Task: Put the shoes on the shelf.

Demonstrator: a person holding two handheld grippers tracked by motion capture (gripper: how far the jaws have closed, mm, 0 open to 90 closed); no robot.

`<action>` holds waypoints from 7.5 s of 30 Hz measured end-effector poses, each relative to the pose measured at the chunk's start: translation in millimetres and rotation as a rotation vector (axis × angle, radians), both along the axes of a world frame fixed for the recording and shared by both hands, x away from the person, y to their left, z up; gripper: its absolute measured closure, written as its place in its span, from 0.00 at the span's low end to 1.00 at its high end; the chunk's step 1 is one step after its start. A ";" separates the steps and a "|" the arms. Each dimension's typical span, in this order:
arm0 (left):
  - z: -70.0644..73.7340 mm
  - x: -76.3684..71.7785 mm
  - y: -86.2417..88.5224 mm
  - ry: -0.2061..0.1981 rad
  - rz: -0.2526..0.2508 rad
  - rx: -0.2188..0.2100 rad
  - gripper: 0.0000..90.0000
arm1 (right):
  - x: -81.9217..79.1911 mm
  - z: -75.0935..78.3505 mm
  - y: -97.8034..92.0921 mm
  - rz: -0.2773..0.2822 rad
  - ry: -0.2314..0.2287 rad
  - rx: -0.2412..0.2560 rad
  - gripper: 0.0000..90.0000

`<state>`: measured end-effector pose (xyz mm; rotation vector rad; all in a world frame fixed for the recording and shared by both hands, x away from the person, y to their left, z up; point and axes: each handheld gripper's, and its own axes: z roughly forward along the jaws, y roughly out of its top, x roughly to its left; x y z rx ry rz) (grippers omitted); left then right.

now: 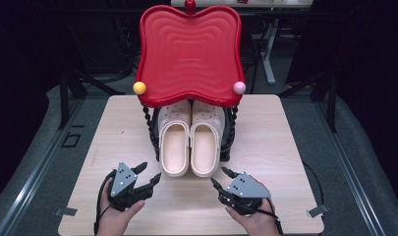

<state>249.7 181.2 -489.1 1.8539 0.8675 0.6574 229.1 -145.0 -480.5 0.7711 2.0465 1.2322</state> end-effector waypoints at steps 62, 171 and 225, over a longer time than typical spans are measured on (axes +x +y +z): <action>-13.9 17.0 -24.6 0.123 -0.066 -0.040 1.00 | 36.5 -20.2 11.3 -0.019 0.317 0.135 1.00; 19.7 75.9 0.6 0.066 0.084 -0.090 0.59 | 84.8 20.6 -4.5 -0.147 0.122 0.157 0.57; -43.9 21.0 55.7 0.187 0.078 0.035 0.51 | 25.3 -41.6 -78.0 -0.236 0.153 0.008 0.54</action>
